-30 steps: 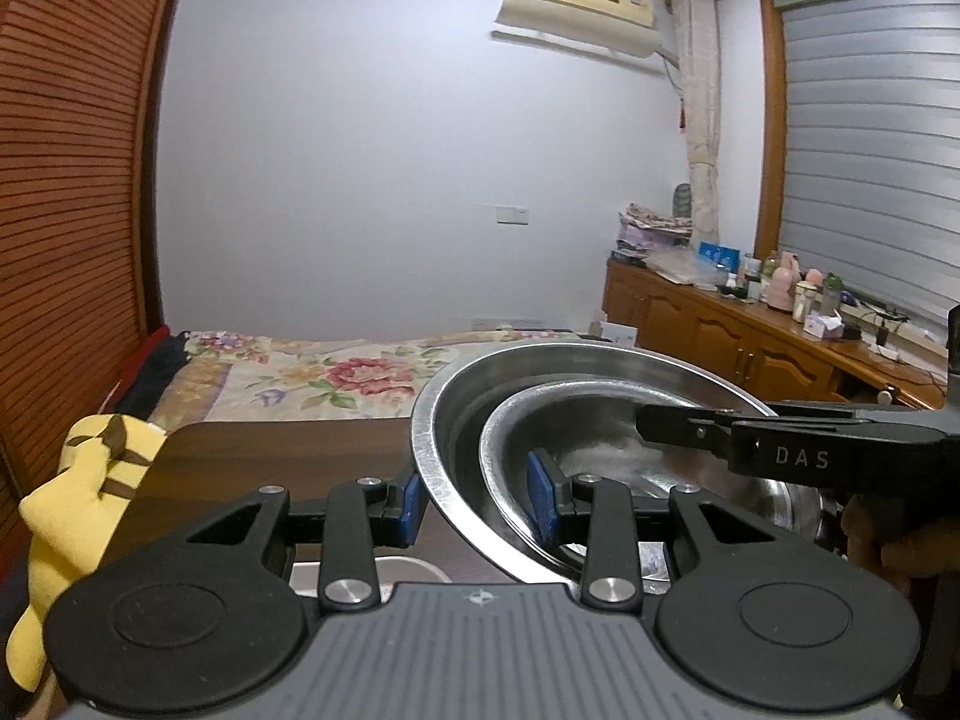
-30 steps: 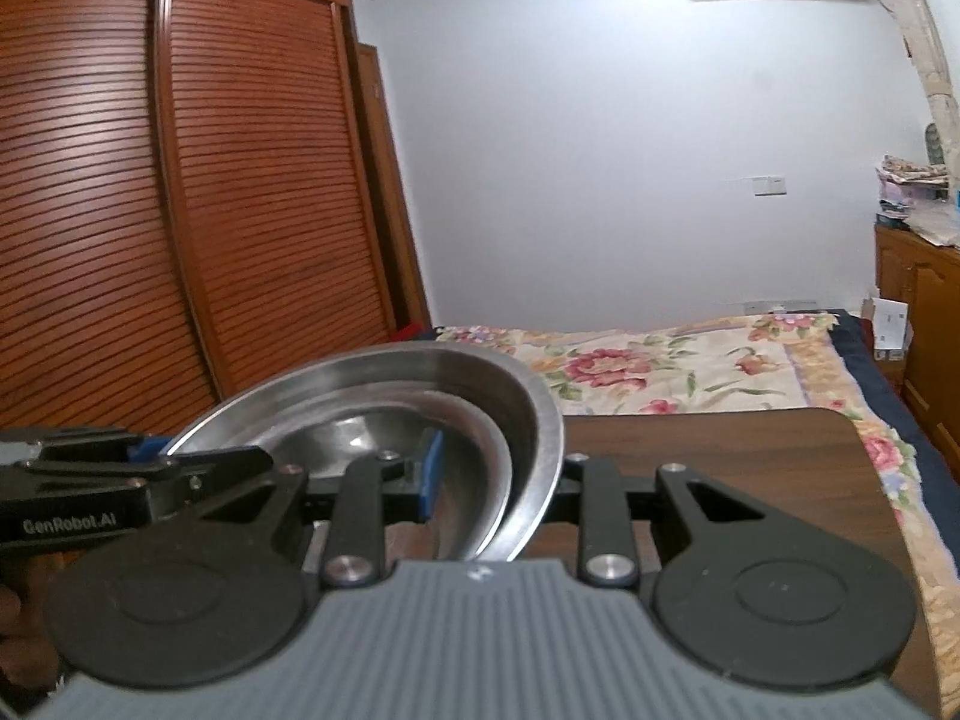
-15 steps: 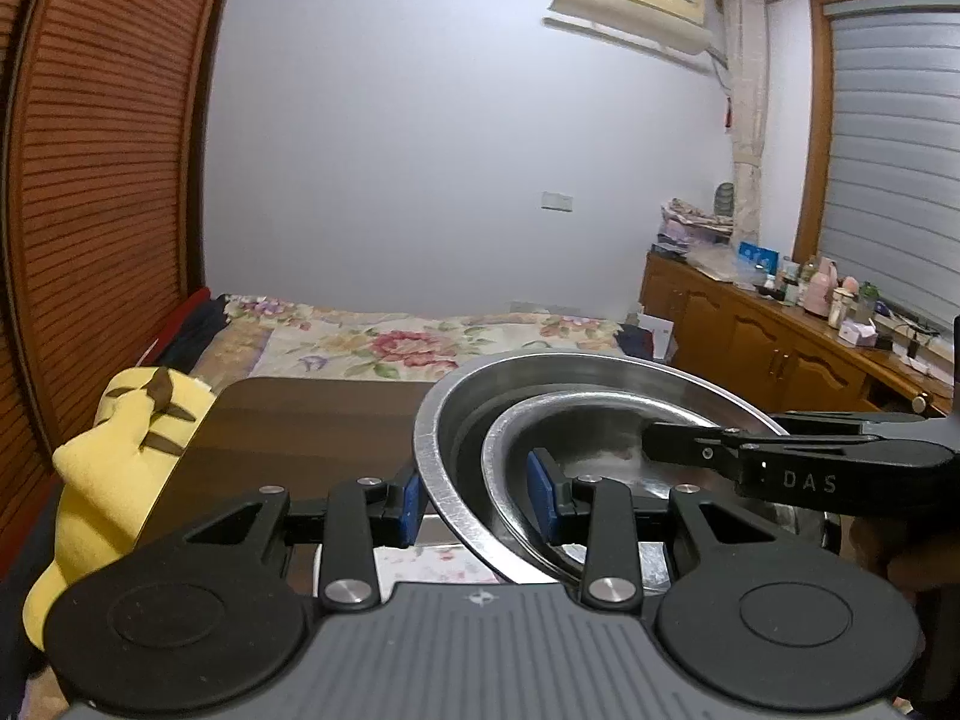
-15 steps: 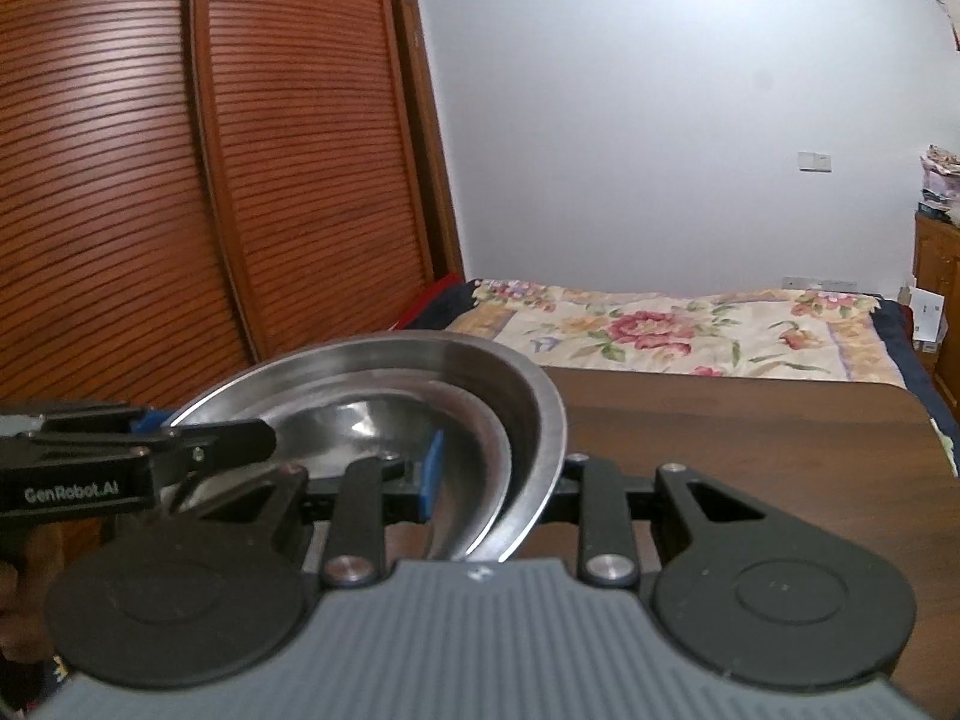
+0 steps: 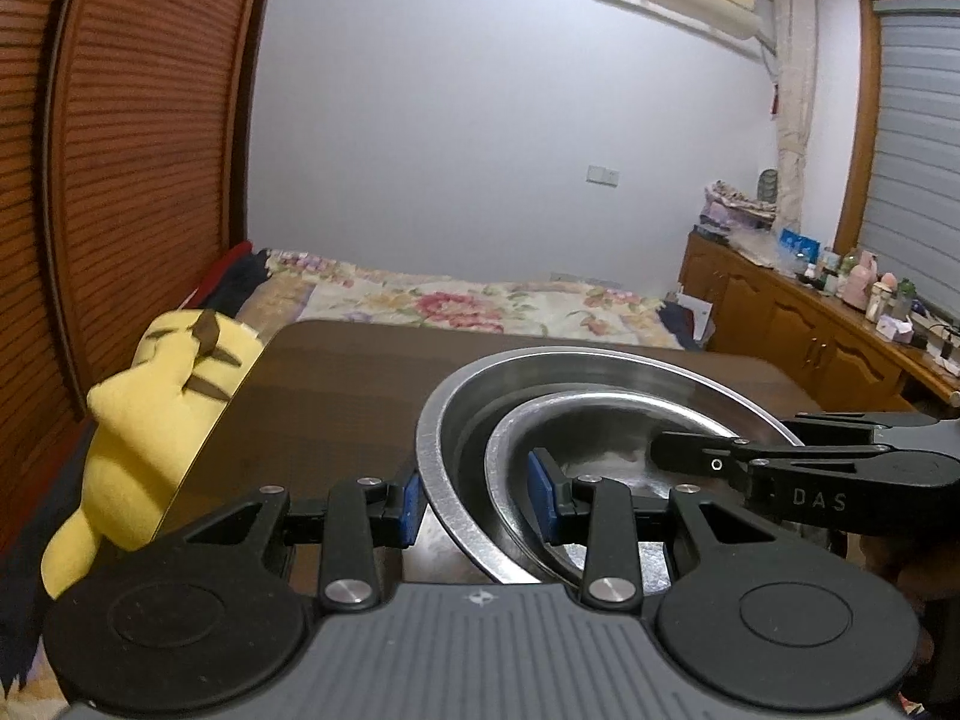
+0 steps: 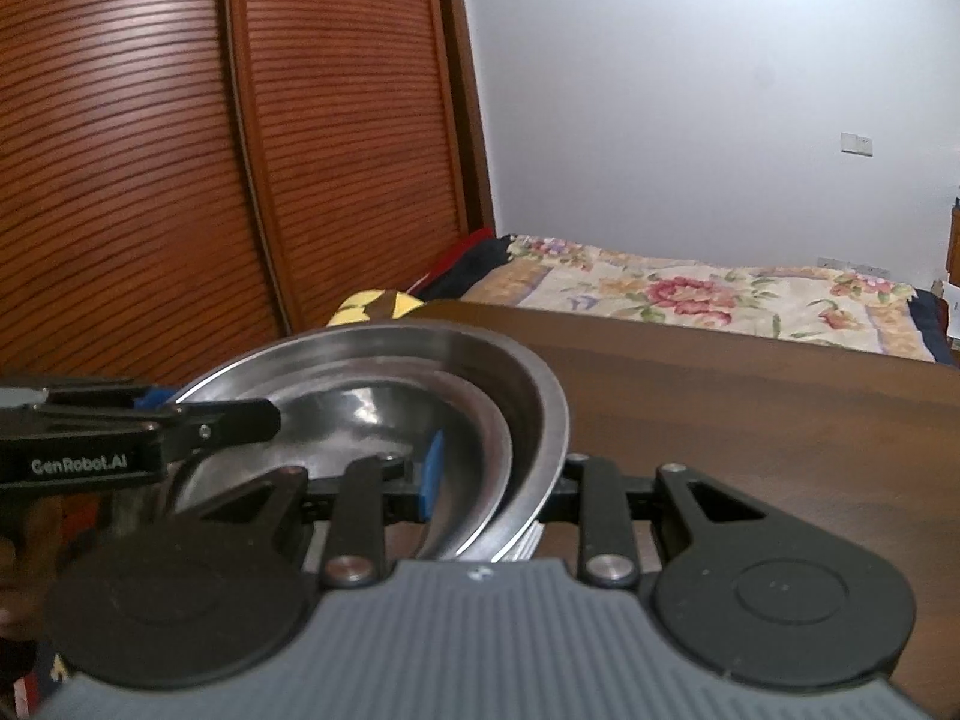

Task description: Organize plates and bowls

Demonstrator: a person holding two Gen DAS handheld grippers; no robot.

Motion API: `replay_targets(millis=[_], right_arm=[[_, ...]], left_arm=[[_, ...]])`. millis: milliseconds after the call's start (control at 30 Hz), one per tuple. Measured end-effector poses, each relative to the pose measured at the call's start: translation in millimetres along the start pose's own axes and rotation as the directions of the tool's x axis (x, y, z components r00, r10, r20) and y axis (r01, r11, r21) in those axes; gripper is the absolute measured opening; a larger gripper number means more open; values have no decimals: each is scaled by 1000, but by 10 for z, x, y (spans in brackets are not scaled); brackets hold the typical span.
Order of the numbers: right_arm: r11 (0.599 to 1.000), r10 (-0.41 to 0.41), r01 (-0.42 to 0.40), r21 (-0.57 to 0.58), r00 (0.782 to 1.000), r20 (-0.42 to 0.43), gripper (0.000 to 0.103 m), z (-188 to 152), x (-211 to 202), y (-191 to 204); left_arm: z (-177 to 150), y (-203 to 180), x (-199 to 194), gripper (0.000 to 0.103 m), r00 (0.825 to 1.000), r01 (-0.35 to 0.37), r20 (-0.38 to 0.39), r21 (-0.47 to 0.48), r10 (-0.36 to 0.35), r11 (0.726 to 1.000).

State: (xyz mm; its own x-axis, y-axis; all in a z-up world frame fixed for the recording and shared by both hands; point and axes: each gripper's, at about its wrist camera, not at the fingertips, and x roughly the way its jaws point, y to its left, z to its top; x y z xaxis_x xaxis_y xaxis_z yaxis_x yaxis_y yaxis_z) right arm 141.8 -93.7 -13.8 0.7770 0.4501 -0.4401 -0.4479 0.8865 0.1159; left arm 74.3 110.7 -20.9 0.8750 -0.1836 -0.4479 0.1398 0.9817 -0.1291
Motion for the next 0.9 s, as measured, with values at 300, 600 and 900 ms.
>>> replay_targets(millis=[300, 600, 900], right_arm=[[1000, 12, -12, -8, 999, -33, 30, -98, 167, 37], [1000, 25, -24, 16, 999, -21, 30, -193, 265, 14], [1000, 1, 0, 19, 999, -36, 30, -226, 315, 18]], left_arm=[[-105, 94, 149, 37, 999, -22, -27, -5, 22, 1000], [-179, 164, 297, 37, 997, -17, -71, 6, 18, 1000], [-155, 229, 387, 37, 997, 29, -78, 26, -27, 999]])
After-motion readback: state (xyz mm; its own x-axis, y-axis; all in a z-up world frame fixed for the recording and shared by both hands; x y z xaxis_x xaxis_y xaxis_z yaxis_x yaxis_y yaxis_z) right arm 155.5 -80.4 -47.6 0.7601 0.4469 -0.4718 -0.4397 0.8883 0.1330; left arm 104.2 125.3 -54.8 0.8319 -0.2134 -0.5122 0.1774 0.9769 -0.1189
